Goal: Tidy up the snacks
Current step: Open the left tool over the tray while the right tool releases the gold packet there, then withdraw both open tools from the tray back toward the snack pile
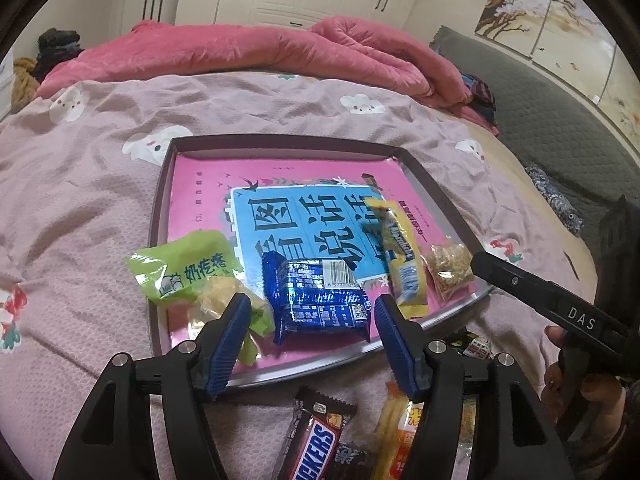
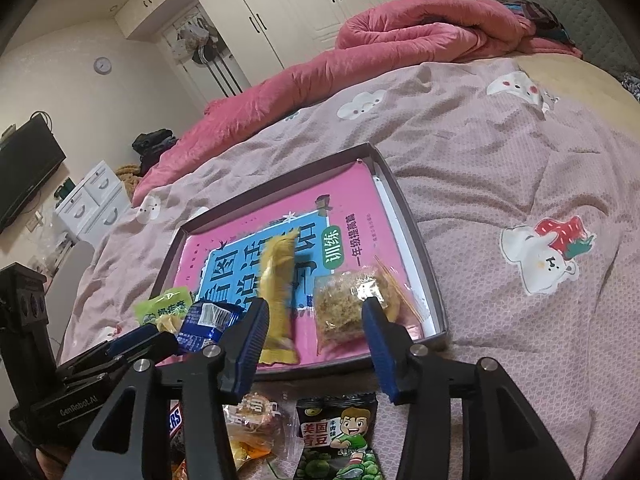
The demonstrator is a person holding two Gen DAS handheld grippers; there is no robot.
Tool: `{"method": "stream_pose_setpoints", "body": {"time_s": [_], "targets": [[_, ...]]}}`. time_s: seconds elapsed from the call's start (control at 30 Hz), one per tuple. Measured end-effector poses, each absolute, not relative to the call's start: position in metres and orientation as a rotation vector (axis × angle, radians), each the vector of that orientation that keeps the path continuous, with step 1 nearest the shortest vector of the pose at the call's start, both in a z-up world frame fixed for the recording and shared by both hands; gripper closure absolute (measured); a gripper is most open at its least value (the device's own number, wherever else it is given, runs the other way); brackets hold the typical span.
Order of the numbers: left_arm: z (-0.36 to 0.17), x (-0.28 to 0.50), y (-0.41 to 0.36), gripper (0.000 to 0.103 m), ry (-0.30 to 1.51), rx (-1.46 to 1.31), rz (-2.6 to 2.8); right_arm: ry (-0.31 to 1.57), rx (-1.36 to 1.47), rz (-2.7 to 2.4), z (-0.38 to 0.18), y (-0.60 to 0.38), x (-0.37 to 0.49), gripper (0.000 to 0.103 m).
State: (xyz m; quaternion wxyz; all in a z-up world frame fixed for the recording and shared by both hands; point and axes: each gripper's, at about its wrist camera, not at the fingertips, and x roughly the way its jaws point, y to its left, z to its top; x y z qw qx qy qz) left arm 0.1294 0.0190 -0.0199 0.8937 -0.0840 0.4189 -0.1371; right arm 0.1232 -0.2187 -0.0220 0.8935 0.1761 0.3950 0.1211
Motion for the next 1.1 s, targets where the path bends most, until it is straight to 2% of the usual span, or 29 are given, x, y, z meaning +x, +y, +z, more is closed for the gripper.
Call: {"method": "stream_pose_setpoints", "body": {"time_s": [0.2, 0.3, 1.1], "targets": [[-0.016, 0.127, 0.023, 0.034, 0.862, -0.183, -0.275, 0.798, 0.345, 0.261, -0.017, -0.216, 0.121, 0.051], [-0.014, 0.126, 0.025, 0.028, 0.859, -0.189, -0.267, 0.789, 0.334, 0.264, -0.015, -0.214, 0.120, 0.050], [0.001, 0.115, 0.041, 0.027, 0.828, -0.203, -0.208, 0.740, 0.308, 0.288, 0.001, -0.215, 0.111, 0.041]]}}
